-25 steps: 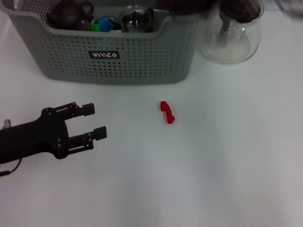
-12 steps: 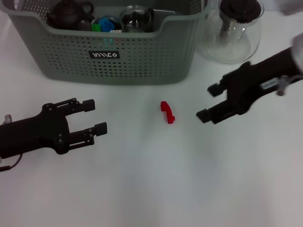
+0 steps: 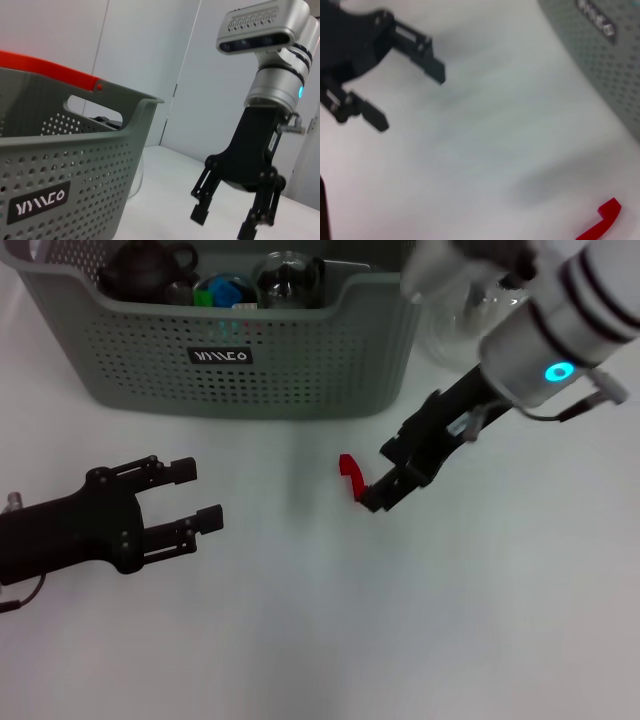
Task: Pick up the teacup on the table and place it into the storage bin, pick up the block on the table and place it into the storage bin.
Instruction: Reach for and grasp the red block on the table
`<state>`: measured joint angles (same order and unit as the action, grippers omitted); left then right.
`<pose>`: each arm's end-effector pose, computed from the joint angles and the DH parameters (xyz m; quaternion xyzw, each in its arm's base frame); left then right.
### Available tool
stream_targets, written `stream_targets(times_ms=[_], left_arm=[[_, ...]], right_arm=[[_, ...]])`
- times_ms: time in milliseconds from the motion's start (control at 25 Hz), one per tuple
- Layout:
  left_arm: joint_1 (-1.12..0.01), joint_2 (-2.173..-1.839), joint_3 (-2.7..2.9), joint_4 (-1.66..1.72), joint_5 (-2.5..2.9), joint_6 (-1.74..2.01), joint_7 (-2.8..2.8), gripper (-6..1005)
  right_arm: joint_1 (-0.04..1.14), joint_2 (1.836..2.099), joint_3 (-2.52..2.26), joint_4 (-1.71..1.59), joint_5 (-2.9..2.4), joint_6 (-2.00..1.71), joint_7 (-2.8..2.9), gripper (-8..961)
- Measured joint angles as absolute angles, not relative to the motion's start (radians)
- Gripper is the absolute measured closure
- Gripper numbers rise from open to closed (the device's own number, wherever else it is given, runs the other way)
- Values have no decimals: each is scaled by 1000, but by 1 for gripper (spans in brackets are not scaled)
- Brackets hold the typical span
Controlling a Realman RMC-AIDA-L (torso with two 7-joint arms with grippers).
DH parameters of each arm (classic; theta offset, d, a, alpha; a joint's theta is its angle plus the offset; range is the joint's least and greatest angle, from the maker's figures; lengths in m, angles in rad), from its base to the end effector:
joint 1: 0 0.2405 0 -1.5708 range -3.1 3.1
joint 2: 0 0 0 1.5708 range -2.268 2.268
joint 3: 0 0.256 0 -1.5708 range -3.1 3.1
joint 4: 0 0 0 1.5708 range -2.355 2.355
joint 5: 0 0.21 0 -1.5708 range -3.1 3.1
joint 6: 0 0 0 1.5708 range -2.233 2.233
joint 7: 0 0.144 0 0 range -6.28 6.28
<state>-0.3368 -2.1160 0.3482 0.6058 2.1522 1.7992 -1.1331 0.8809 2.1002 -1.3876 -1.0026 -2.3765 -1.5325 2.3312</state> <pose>-0.3168 0.2413 0.0055 -0.9071 -0.2349 -0.3114 0.1582 0.1189 0.3669 -0.0563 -0.9667 0.2137 -0.1386 0.0232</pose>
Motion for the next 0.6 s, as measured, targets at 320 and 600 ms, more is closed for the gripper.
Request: stream_targets(times_ms=[320, 600], left_arm=[[-330, -2119, 348, 606, 2156, 1796, -1129, 264], [-330, -2121, 348, 606, 2157, 1785, -1131, 264]], right_arm=[[839, 2107, -1607, -1000, -2318, -1295, 2217, 163], [811, 2109, -1699, -917, -2214, -1083, 2235, 163]])
